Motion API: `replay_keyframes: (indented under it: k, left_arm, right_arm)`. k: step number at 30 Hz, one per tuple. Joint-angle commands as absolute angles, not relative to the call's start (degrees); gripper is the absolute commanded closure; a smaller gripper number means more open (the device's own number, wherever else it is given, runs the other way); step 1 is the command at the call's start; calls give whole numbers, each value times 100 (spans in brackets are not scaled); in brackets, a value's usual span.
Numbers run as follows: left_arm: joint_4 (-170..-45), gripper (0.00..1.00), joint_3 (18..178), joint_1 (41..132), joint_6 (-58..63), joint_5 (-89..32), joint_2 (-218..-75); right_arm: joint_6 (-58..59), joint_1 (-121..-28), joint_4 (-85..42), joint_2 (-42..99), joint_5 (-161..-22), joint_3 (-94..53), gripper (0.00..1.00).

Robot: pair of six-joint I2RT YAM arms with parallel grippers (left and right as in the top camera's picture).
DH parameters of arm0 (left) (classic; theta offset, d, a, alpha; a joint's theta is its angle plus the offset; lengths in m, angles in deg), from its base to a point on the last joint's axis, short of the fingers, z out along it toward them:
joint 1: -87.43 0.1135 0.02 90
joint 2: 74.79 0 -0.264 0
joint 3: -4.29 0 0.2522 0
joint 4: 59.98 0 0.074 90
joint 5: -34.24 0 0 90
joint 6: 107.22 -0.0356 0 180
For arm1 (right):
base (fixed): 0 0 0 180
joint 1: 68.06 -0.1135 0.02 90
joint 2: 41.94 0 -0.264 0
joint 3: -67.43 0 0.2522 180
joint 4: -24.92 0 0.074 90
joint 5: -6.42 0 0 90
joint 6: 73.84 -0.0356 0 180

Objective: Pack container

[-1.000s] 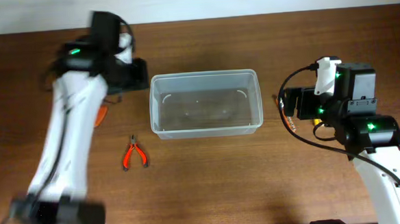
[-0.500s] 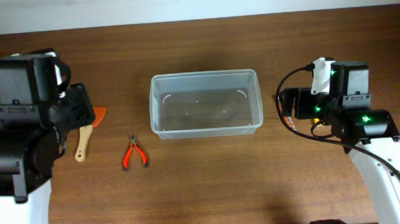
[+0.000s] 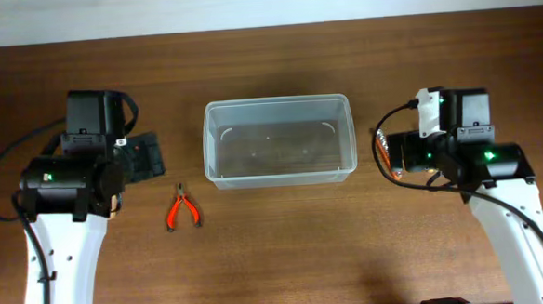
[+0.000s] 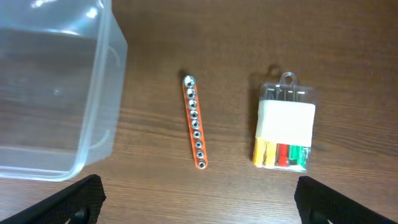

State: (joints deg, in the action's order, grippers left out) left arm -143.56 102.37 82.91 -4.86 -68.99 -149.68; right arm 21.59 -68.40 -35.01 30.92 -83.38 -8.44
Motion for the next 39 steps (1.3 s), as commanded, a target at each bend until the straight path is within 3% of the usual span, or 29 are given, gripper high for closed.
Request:
replay_keyframes:
  k: [1,15,39]
  left_arm:
    - [-14269,1,10237,8311,-486,-6818,-14940]
    - [-14276,1,10237,8309,-486,-6816,-14940]
    - [-14321,1,10237,8309,-486,-6812,-14940]
  right_arm:
    - [2284,-6929,-3560,3385,-7984,-999,1]
    - [2166,-6936,-3355,4816,-8032,-1010,1]
    - [2021,-7034,-2675,5752,-8141,-1014,1]
